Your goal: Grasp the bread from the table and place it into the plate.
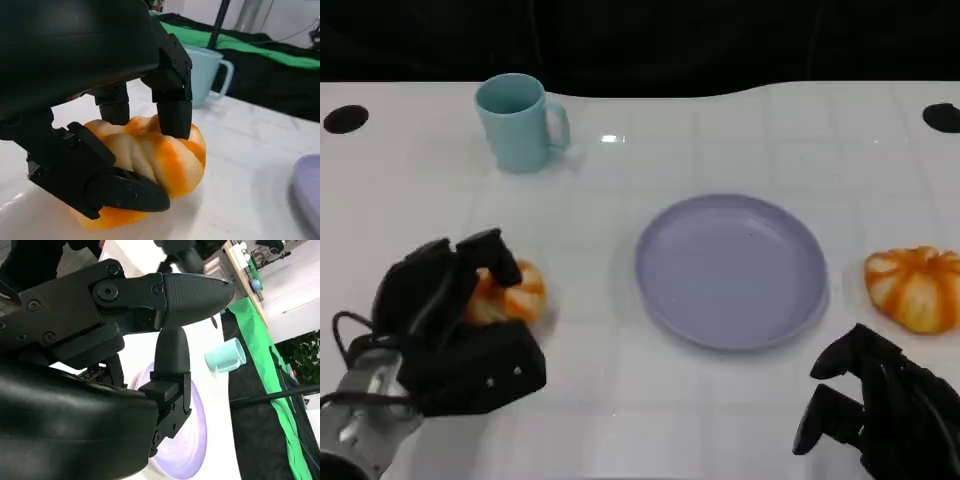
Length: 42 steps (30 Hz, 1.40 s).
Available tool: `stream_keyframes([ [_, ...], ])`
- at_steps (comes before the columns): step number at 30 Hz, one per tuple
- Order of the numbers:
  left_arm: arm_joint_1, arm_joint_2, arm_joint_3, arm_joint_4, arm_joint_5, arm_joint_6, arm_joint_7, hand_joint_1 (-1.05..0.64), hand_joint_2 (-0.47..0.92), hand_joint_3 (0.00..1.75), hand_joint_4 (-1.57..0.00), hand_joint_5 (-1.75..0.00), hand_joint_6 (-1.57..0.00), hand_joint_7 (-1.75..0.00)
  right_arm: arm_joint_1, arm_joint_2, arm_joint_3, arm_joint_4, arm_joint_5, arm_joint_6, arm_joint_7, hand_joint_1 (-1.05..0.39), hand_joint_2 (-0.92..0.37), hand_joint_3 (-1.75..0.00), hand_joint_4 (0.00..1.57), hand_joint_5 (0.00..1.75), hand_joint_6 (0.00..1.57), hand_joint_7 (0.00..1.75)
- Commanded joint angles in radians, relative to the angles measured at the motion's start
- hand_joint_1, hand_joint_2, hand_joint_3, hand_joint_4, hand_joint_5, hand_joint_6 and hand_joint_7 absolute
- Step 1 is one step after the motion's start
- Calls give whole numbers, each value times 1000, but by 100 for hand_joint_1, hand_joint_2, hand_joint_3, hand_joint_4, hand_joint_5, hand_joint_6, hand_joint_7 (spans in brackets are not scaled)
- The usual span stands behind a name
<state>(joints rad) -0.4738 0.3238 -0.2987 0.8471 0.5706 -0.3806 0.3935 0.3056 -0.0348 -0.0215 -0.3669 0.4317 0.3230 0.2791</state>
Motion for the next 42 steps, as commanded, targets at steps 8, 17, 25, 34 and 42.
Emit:
stream_keyframes([
  [8, -16, -18, 91, -185, -164, 31, -203, -11, 37, 144, -87, -175, -76, -175, -2, -6, -8, 5, 4, -12, 3, -53, -92, -46, 64, 175, 41, 168],
  [17, -91, -34, 67, -194, -141, 29, -261, -7, 33, 143, -82, -175, -71, -175, -1, -9, -12, 10, 7, -14, 13, -52, -92, -45, 62, 175, 40, 167],
  [25, -134, -62, 24, -184, -103, -7, -253, -6, 38, 133, -86, -175, -71, -175, 6, -5, -12, 0, 17, -1, 9, -53, -92, -44, 62, 175, 40, 167],
  [34, -178, -95, -17, -185, -51, -31, -239, -9, 40, 130, -87, -175, -71, -175, 12, -8, -7, -1, 16, -7, 16, -52, -92, -45, 61, 175, 40, 167],
  [42, -206, -134, -37, -168, -36, -24, -248, -11, 39, 133, -89, -175, -71, -175, 13, -5, -2, 2, 10, -12, 13, -52, -92, -45, 62, 175, 41, 165],
])
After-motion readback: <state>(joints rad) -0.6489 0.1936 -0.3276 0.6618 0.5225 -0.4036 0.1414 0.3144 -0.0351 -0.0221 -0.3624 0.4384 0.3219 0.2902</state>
